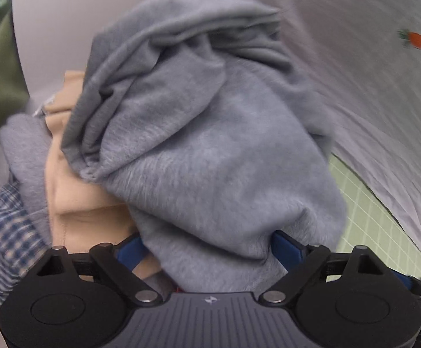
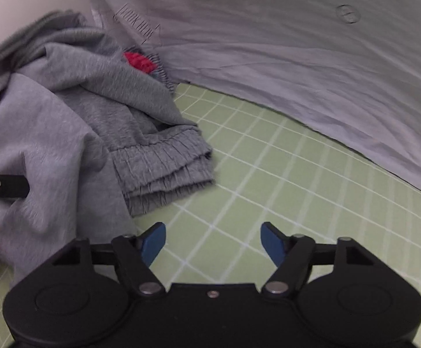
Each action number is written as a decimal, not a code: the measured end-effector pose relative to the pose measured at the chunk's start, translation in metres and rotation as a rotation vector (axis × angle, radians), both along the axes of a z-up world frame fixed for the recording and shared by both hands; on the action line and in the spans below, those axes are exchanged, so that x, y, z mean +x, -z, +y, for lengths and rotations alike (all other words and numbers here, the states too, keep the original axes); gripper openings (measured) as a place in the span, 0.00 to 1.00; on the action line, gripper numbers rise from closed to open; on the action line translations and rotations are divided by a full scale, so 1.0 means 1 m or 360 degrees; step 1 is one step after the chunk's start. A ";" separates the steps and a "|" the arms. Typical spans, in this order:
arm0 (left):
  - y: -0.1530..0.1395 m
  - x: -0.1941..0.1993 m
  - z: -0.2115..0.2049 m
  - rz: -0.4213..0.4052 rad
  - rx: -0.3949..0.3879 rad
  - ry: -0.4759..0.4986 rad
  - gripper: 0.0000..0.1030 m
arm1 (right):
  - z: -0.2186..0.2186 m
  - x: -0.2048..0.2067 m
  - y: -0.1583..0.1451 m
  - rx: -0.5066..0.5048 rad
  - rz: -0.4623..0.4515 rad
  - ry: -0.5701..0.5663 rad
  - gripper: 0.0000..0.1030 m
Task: Fold clothes
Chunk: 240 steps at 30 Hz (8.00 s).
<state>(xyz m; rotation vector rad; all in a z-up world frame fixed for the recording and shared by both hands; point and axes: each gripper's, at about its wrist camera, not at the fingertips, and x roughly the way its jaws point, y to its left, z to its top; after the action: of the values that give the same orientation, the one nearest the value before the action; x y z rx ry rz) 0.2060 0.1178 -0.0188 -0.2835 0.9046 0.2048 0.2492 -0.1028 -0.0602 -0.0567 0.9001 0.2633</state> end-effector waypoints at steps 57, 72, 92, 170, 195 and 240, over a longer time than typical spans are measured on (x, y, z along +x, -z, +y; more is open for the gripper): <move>-0.025 -0.141 -0.144 0.0288 -0.0011 0.0442 0.99 | -0.444 -0.341 -0.020 -0.0620 -0.0033 0.1725 0.14; -0.014 -0.170 -0.187 0.0242 -0.0061 0.0263 0.98 | -0.413 -0.355 -0.015 0.0112 0.0030 0.1402 0.48; 0.050 -0.045 -0.167 0.0272 -0.0467 -0.0079 0.06 | -0.496 -0.325 -0.039 0.0243 -0.0071 0.1507 0.08; 0.037 -0.151 -0.217 0.0409 -0.0133 0.0273 0.94 | -0.508 -0.428 0.034 -0.0084 0.0211 0.1689 0.28; 0.008 -0.134 -0.214 0.0185 -0.0305 0.0248 0.05 | -0.460 -0.375 0.015 0.0327 0.0011 0.1273 0.03; -0.049 0.055 -0.273 -0.0217 0.0217 0.0322 0.23 | -0.472 -0.298 0.036 0.0136 0.0094 0.1555 0.50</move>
<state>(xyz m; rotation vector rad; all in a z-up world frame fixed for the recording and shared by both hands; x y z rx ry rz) 0.2609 -0.1553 0.0305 -0.0774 0.7746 0.0585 -0.0491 -0.5744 -0.0964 0.4649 0.8799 -0.6096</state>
